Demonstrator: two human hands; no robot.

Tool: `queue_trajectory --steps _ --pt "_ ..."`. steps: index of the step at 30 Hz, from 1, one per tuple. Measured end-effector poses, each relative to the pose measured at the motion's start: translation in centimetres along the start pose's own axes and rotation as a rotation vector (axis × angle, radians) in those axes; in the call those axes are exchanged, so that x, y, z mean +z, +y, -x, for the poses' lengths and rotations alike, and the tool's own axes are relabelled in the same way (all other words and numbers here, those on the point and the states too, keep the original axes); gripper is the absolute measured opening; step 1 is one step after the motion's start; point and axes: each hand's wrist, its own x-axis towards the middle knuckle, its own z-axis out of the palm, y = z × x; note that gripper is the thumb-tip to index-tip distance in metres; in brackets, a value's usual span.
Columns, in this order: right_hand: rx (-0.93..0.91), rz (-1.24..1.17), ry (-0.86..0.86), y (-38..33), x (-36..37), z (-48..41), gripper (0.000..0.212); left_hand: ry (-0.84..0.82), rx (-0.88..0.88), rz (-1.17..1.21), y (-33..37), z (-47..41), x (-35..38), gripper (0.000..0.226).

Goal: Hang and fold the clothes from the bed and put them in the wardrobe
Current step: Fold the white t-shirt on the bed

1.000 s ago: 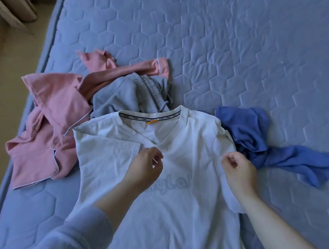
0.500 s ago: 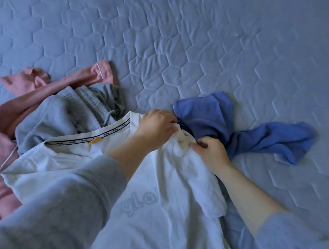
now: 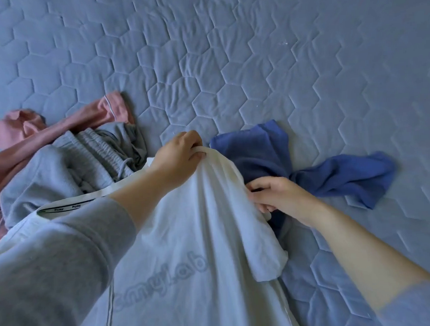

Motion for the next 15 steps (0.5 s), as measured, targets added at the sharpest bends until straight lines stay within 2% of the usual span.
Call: queue_trajectory --steps 2,5,8,11,12,13,15 --pt "0.017 0.117 0.03 0.6 0.4 -0.5 0.014 -0.04 0.008 0.031 0.4 -0.3 0.0 0.007" --pt "0.008 0.106 0.151 1.9 1.1 -1.2 0.025 -0.054 0.01 0.03 0.8 -0.4 0.0 0.005" --pt "-0.027 -0.068 0.243 2.3 -0.2 -0.9 0.026 -0.036 -0.003 0.003 0.6 -0.3 0.2 0.002" --pt "-0.037 -0.383 0.279 1.2 -2.7 -0.2 0.025 -0.015 -0.019 -0.002 0.4 -0.5 0.2 0.002" --pt "-0.06 -0.406 0.333 0.8 -3.4 -0.2 0.027 -0.013 -0.017 -0.006 0.5 -0.6 0.4 0.001" --pt "-0.111 -0.297 0.425 0.3 -4.0 -0.2 0.028 -0.01 -0.013 -0.011 0.6 -0.7 0.6 0.002" --pt "-0.246 0.174 0.608 -0.3 -4.6 -0.4 0.03 -0.003 -0.019 -0.03 0.9 -0.9 1.2 0.006"
